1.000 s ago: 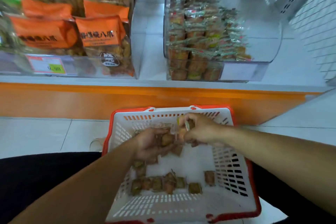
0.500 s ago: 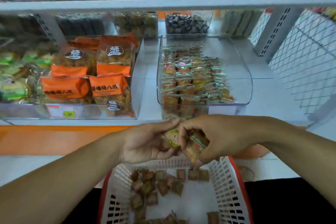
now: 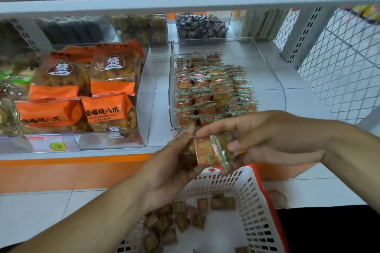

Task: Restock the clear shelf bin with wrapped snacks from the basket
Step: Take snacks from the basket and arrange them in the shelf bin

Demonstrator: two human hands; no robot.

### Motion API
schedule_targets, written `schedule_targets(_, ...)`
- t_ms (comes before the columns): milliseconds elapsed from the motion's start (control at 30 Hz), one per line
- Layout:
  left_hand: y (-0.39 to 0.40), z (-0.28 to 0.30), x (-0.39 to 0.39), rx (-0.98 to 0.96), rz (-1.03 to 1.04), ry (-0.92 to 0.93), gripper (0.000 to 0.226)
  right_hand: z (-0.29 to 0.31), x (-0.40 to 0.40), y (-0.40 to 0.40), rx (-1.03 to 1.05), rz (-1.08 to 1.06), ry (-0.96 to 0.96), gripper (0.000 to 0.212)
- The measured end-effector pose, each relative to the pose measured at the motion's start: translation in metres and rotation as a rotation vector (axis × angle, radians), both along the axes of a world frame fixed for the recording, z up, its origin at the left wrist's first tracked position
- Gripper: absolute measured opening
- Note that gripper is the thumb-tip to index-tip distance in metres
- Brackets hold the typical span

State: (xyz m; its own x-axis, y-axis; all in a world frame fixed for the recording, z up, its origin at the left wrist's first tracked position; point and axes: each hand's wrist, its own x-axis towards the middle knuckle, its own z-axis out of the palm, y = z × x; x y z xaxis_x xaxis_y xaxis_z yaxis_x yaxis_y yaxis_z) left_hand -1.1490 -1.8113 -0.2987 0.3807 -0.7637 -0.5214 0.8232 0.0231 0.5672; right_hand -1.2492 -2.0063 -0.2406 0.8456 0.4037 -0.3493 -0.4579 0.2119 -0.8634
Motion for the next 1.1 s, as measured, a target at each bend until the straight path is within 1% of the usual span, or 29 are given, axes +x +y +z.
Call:
schedule_targets(67, -0.002, 0.000, -0.003, -0.016, 0.016, -0.013, 0.028, -0.007, 0.001, 0.009, -0.094, -0.108, -0.060, 0.045)
schedule_targets(133, -0.003, 0.001, -0.004, -0.005, 0.007, -0.002, 0.033, -0.011, 0.001, 0.014, -0.205, -0.251, -0.103, 0.043)
schedule_targets(233, 0.001, 0.002, 0.001, -0.022, -0.007, 0.053, 0.048, -0.013, 0.001, 0.015, -0.369, -0.332, -0.128, 0.051)
schedule_targets(267, 0.002, 0.003, 0.002, -0.045, -0.025, 0.054, 0.048, -0.013, 0.001, 0.016, -0.403, -0.358, -0.128, 0.053)
schedule_targets(367, 0.004, 0.004, 0.002, -0.078, -0.046, 0.027, 0.033, -0.015, 0.001, 0.014, -0.468, -0.447, -0.124, 0.058)
schedule_targets(433, 0.003, 0.002, 0.001, -0.079, -0.028, 0.036, 0.028, -0.017, 0.001, 0.012, -0.505, -0.472, -0.115, 0.061)
schedule_targets(533, 0.003, 0.000, 0.000, -0.060, -0.026, 0.002, 0.021, -0.017, 0.000, 0.011, -0.501, -0.445, -0.086, 0.067)
schedule_targets(567, 0.003, -0.001, -0.001, -0.044, -0.024, -0.017, 0.022, -0.017, 0.000, 0.011, -0.505, -0.427, -0.079, 0.066)
schedule_targets(667, 0.003, -0.004, -0.003, 0.003, -0.009, -0.088, 0.035, -0.018, -0.002, 0.009, -0.490, -0.374, -0.054, 0.066)
schedule_targets(733, 0.003, -0.005, -0.005, 0.011, 0.002, -0.129, 0.039, -0.019, -0.004, 0.009, -0.436, -0.359, -0.044, 0.067)
schedule_targets(767, 0.003, -0.006, -0.005, 0.010, 0.009, -0.143, 0.040, -0.020, -0.005, 0.009, -0.424, -0.347, -0.050, 0.065)
schedule_targets(867, 0.003, -0.008, -0.005, 0.003, 0.001, -0.187, 0.044, -0.022, -0.006, 0.011, -0.490, -0.284, -0.082, 0.045)
schedule_targets(900, 0.004, -0.009, -0.005, 0.006, -0.007, -0.210, 0.045, -0.022, -0.006, 0.011, -0.511, -0.259, -0.080, 0.043)
schedule_targets(1000, 0.004, -0.010, -0.007, 0.033, -0.022, -0.302, 0.052, -0.021, -0.007, 0.009, -0.513, -0.188, -0.061, 0.058)
schedule_targets(1033, 0.003, -0.009, -0.008, 0.036, -0.022, -0.336, 0.054, -0.019, -0.007, 0.008, -0.530, -0.176, -0.073, 0.060)
schedule_targets(1100, 0.002, -0.008, -0.008, 0.026, -0.014, -0.403, 0.051, -0.016, -0.007, 0.005, -0.601, -0.160, -0.124, 0.056)
